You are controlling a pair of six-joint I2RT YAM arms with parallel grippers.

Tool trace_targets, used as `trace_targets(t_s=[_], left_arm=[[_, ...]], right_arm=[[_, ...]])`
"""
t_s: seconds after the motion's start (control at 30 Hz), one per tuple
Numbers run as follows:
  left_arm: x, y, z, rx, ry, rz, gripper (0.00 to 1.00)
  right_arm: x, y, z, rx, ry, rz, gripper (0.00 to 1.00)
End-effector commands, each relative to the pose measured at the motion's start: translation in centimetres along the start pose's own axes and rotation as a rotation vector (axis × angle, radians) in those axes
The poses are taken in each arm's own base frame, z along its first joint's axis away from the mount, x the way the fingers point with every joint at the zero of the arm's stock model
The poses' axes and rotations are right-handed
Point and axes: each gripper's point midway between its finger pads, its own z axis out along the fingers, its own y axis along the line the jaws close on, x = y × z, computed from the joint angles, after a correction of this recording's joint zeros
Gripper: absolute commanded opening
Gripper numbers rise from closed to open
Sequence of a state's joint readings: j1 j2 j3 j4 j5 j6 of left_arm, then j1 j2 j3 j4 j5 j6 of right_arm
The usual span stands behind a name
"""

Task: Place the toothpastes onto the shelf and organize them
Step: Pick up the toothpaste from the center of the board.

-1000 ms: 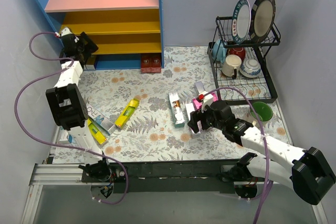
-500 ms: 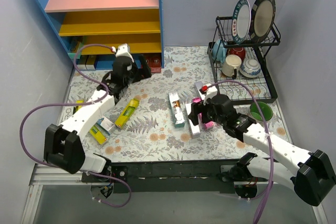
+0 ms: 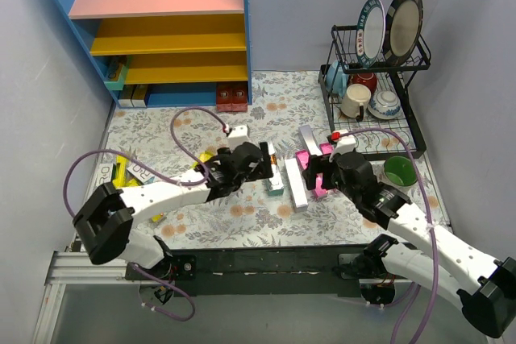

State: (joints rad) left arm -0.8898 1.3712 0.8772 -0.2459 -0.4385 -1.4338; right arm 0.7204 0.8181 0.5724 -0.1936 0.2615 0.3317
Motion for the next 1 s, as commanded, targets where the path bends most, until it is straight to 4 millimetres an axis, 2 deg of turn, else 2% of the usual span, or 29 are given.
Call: trace_targets(t_s=[0.0, 0.03, 0.07, 0.1, 0.13, 0.17, 0.2, 0.3, 0.33, 0.43, 0.47, 0.53, 0.7, 0.77, 0.8, 0.97], left_arm=[[1.0, -2.0, 1.2, -0.048, -0.045, -0.005, 0.98], [1.1, -3.0, 1.3, -0.04, -0.051, 0.004, 0.98], [1.5, -3.2, 1.8, -0.051, -0.046, 0.017, 0.98], [2.7, -3.1, 2.9, -0.076, -0.026, 0.043, 0.98], [2.9, -3.9, 3.2, -0.068, -0.022, 0.049, 0.98], [3.3, -4.0, 3.6, -0.074, -0.013, 0.056, 0.98], [4.5, -3.8, 4.5, -0.094, 0.01, 0.081, 0.98], [5.6, -3.9, 5.2, -0.119, 0.012, 0.133, 0.98], [6.5, -3.5, 5.7, -0.142, 0.029, 0.15, 0.98], [7.0, -2.1, 5.7, -0.197, 0.038, 0.164, 0.95], [7.2, -1.0, 5.5, -0.226, 0.037, 0.18, 0.93], [6.7, -0.4, 4.8, -0.238, 0.018, 0.175, 0.87], [6.5, 2.7, 4.1, -0.291, 0.008, 0.221, 0.74], [6.4, 2.9, 4.1, -0.27, 0.012, 0.24, 0.73], [6.9, 3.6, 4.2, -0.268, 0.031, 0.253, 0.73], [7.3, 2.9, 4.5, -0.159, 0.023, 0.289, 0.72]], right_arm=[[0.3, -1.7, -0.6, 0.084, -0.022, 0.024, 0.95], [0.3, -1.8, -0.6, 0.087, -0.023, 0.024, 0.95], [0.4, -1.8, -0.7, 0.088, -0.025, 0.025, 0.95], [0.3, -1.9, -0.7, 0.091, -0.029, 0.025, 0.95], [0.4, -2.0, -0.8, 0.093, -0.028, 0.023, 0.95], [0.3, -1.9, -0.8, 0.09, -0.032, 0.026, 0.95], [0.3, -2.0, -0.9, 0.092, -0.032, 0.024, 0.95], [0.5, -1.9, -0.9, 0.083, -0.033, 0.017, 0.95], [0.5, -1.9, -0.9, 0.081, -0.034, 0.016, 0.95], [0.7, -1.8, -0.9, 0.071, -0.034, 0.017, 0.95], [0.7, -1.8, -0.9, 0.067, -0.034, 0.017, 0.95], [0.7, -1.5, -0.8, 0.055, -0.034, 0.018, 0.94], [0.7, -0.8, -0.6, 0.017, -0.035, 0.021, 0.93], [0.7, -0.6, -0.5, 0.005, -0.033, 0.018, 0.93], [0.9, -0.4, -0.4, -0.009, -0.028, 0.017, 0.93], [0.7, 0.8, -0.3, -0.08, -0.053, 0.011, 0.91]])
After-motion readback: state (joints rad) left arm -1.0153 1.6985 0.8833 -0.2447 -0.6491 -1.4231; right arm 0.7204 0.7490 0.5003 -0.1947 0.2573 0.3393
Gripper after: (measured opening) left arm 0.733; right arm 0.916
